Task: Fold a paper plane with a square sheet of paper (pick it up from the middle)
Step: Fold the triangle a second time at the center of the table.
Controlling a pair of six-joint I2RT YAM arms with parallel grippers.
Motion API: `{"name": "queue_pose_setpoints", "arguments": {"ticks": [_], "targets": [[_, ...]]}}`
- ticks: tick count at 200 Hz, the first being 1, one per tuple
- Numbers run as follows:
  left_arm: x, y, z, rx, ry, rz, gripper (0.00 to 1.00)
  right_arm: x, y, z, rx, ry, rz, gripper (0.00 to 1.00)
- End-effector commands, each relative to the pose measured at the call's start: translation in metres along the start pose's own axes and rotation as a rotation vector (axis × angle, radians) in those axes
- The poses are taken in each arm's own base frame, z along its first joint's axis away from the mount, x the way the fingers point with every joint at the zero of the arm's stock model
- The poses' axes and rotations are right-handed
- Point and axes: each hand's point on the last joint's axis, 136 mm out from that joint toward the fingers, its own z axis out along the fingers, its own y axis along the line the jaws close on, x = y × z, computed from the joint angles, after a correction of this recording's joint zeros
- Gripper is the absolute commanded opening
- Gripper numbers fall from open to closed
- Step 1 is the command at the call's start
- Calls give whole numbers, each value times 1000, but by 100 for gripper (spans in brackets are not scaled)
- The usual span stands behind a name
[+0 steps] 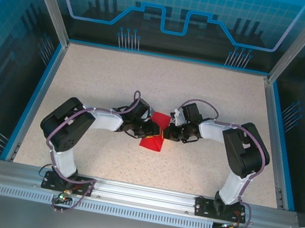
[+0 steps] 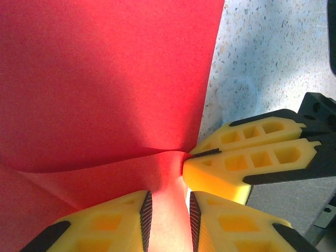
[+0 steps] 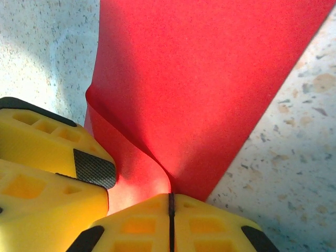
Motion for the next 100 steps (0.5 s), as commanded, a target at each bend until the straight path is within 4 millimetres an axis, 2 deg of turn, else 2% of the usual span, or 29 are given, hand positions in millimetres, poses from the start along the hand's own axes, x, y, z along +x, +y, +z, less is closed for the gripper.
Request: {"name": "queue_pose_setpoints", "arguments": {"ticks": [1,100], "targets": [[0,3,3,-20,5,13,28,8,8,-5,-2,15,-12,9],[2,3,5,-15,17,15,28,11,0,-3,37,25,2,9]]}}
